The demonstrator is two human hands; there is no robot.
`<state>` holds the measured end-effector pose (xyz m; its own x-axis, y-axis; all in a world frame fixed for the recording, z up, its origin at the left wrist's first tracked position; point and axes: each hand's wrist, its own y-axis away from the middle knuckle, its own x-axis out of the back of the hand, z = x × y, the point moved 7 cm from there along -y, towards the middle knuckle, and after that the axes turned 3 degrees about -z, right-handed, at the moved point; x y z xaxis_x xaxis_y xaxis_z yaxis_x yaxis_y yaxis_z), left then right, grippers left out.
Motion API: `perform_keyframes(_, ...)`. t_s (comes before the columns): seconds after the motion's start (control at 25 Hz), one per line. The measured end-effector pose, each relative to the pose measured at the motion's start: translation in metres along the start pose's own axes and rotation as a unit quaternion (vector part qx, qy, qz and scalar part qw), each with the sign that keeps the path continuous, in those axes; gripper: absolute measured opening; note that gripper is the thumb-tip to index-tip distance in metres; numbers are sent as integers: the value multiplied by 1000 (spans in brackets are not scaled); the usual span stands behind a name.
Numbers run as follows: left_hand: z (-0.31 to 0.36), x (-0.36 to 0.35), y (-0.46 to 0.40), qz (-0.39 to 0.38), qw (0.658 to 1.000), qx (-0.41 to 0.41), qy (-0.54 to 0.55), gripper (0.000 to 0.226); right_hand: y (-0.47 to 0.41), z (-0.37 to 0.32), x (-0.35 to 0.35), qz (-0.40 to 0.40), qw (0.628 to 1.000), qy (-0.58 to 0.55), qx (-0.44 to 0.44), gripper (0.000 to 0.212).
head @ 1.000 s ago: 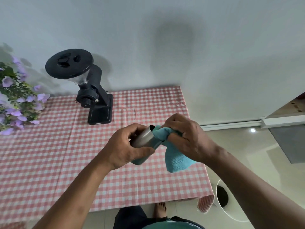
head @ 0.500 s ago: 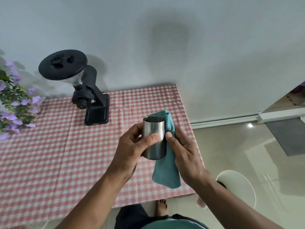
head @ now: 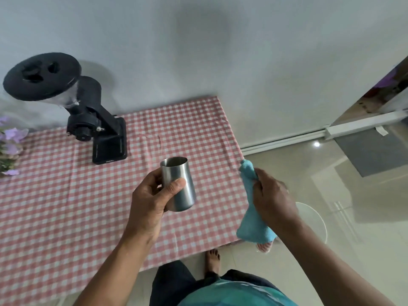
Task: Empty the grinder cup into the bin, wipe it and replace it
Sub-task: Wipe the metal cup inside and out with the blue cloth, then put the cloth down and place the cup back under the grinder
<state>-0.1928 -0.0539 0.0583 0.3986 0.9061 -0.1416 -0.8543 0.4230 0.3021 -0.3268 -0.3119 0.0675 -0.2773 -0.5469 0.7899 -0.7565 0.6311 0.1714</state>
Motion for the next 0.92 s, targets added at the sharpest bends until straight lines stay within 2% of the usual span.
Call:
perform_keyframes(0.08, -7, 1, 2, -3, 1000, 13, 3, 42, -4, 13, -15, -14, 997, 74, -9, 26)
perform_keyframes(0.12, -9, 1, 2, -5, 1000, 16, 0, 42, -6, 20, -35, -68, 993, 96, -13, 32)
perform_keyframes(0.2, -10, -2, 3, -11, 1000, 18, -15, 47, -1, 35, -92, -231, 956, 181, -9, 53)
perform_keyframes(0.28, -6, -5, 4, -21, 999, 16, -24, 51, 10, 53, -130, -316, 919, 234, -40, 70)
perform_keyframes(0.4, -5, -1, 4, -22, 999, 20, -17, 49, 16, 59, -133, -304, 928, 207, -67, 70)
perform_keyframes(0.48, -7, 7, 5, -7, 1000, 23, -8, 47, 15, 39, -116, -254, 952, 171, -31, 61)
perform_keyframes(0.6, -8, 14, 7, 9, 999, 34, -7, 42, 16, -16, -84, -179, 983, 11, 38, 43)
perform_keyframes(0.76, 2, 32, 10, 24, 999, 23, -30, 53, 18, -102, -60, -160, 960, -181, 143, 33)
perform_keyframes(0.92, 14, 54, 13, 26, 999, 23, -28, 46, 19, -149, -75, -220, 924, -235, 206, 35)
